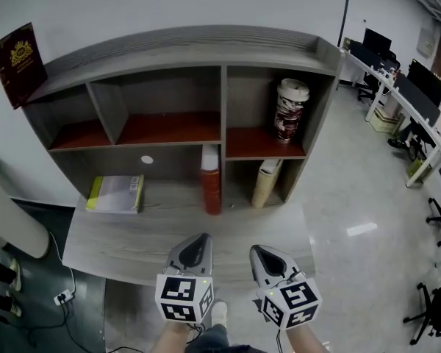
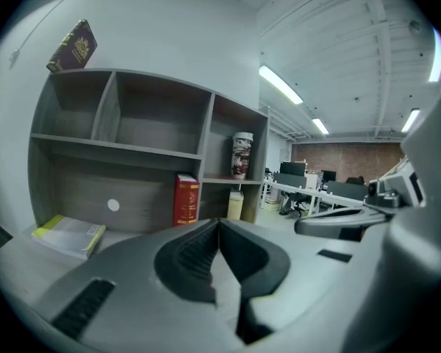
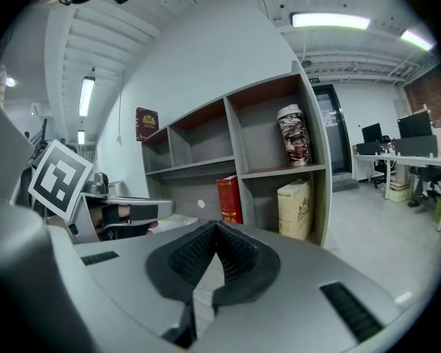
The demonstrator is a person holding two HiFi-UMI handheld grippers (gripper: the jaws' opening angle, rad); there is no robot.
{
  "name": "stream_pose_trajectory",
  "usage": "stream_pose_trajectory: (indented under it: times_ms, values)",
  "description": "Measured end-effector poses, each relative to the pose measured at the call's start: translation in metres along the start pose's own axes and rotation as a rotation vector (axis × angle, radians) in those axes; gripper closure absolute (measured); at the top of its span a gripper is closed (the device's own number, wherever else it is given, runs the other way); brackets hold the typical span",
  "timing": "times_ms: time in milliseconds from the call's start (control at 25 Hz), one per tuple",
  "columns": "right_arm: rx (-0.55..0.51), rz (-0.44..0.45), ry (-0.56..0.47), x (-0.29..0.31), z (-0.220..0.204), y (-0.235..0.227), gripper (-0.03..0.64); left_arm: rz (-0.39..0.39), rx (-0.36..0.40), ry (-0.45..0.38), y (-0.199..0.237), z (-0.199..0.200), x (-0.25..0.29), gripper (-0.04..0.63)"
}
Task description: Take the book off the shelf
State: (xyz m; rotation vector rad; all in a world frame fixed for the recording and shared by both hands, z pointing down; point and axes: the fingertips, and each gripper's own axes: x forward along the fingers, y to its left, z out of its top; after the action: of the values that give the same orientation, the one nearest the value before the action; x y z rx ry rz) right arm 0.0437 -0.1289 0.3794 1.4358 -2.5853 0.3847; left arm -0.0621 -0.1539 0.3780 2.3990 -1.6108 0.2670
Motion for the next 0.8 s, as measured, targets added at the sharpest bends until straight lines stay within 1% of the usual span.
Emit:
stream_pose_trajectory:
  times_ms: [400, 480, 600, 720, 800]
  values:
    - [0.005, -0.014, 0.017, 0.065, 0.015, -0.026, 0.609, -0.015, 0.009, 0.055, 0.030, -0.002, 0.058, 0.577]
    - [0.000, -0.009, 0.030, 0.076, 0.014, -0.025, 0.609, -0.008, 0.007, 0.067, 0.036, -0.004, 0.068, 0.559]
    - [-0.008, -0.004, 0.047, 0.090, 0.014, -0.025, 0.609, 0.004, 0.013, 0.091, 0.042, -0.008, 0.083, 0.506]
    - [-0.014, -0.007, 0.054, 0.103, 0.015, -0.026, 0.609, 0.011, 0.021, 0.107, 0.046, -0.010, 0.099, 0.473]
    - [-0.024, -0.015, 0.057, 0.110, 0.015, -0.028, 0.609, 0.018, 0.006, 0.111, 0.050, -0.012, 0.108, 0.445]
